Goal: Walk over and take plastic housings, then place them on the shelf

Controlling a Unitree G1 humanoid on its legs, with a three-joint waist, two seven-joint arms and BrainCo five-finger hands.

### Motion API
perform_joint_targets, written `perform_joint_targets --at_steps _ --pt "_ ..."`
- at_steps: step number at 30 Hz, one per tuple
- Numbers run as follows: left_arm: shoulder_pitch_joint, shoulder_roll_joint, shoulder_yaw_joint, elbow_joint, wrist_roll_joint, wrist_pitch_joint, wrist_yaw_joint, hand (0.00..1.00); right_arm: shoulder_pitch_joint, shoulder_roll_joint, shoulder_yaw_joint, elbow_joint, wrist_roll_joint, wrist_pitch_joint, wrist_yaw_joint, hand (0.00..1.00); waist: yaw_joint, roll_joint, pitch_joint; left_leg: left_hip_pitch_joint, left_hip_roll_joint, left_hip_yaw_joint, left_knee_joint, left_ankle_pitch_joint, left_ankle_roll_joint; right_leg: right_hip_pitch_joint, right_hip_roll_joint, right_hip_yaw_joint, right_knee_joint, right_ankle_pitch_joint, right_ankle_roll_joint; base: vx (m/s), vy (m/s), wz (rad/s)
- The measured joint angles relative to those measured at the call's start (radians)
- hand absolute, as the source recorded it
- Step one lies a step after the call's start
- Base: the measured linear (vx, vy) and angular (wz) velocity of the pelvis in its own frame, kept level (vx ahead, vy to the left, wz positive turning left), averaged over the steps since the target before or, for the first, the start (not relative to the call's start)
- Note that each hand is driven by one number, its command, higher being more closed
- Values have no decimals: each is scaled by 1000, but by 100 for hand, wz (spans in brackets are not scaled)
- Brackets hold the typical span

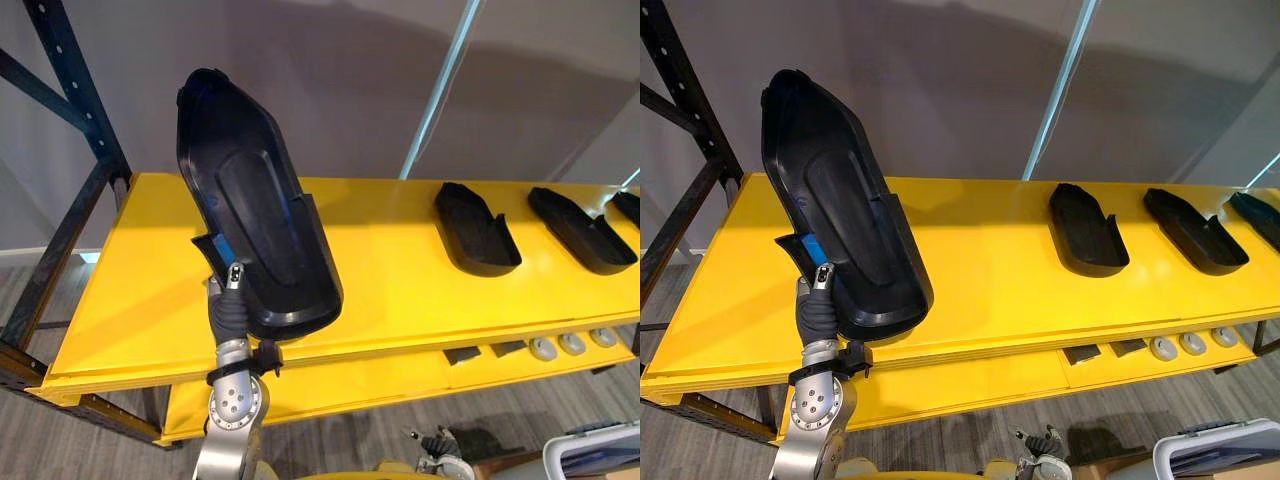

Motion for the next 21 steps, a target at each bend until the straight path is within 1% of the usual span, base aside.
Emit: perform_joint_targets --at_steps 1,2,3,4,5,8,11,15,17,21 --pt "1 -3 0 7 14 3 -11 100 4 -4 0 0 0 1 -1 0 0 4 1 8 -13 -13 -42 24 4 4 0 -4 -23 10 -7 45 -32 12" --pt "0 -3 2 7 18 4 -11 100 4 -5 0 -3 0 0 -1 0 -1 10 -1 22 -12 -12 -76 55 -3 12 6 -9 -44 22 -15 101 -71 10" --pt "0 -3 2 7 18 4 -11 100 4 -5 0 -3 0 1 -1 0 -1 9 -1 22 -12 -12 -78 57 -4 13 6 -9 -45 23 -16 118 -76 -4" --pt "1 -3 6 7 18 5 -10 100 5 -2 0 -2 0 1 0 0 2 7 0 41 -7 -7 -112 85 -13 22 18 -6 -71 42 -29 142 -79 -15" --pt "3 -4 8 8 18 7 -12 100 4 4 -1 -3 0 1 -1 0 1 7 0 76 7 -4 -148 100 -23 61 34 -3 -115 64 -37 88 -45 -17" --pt "2 -4 11 11 19 7 -29 100 5 11 -1 -3 0 0 0 0 -1 6 -3 126 15 15 -182 116 -23 112 45 4 -172 88 -40 103 -31 -14" --pt "2 -5 15 13 27 7 -43 100 6 13 -1 -10 -1 0 0 0 1 8 -4 145 23 42 -196 124 -23 141 54 22 -235 125 -35 53 27 -22" --pt "-2 -4 19 44 39 14 -51 100 6 11 -1 -14 -2 2 1 0 0 11 -3 158 22 46 -214 126 -23 169 56 27 -301 168 -32 15 45 -9" --pt "-4 -3 24 65 52 27 -52 100 7 11 -1 -14 -10 8 3 0 1 12 -3 171 22 59 -218 127 -22 192 55 31 -339 191 -29 -13 63 -11" --pt "-21 -1 50 89 68 47 -51 100 8 9 -1 -14 -11 9 9 0 1 16 -5 174 22 66 -223 134 -17 203 52 38 -370 216 -25 -52 22 -5"
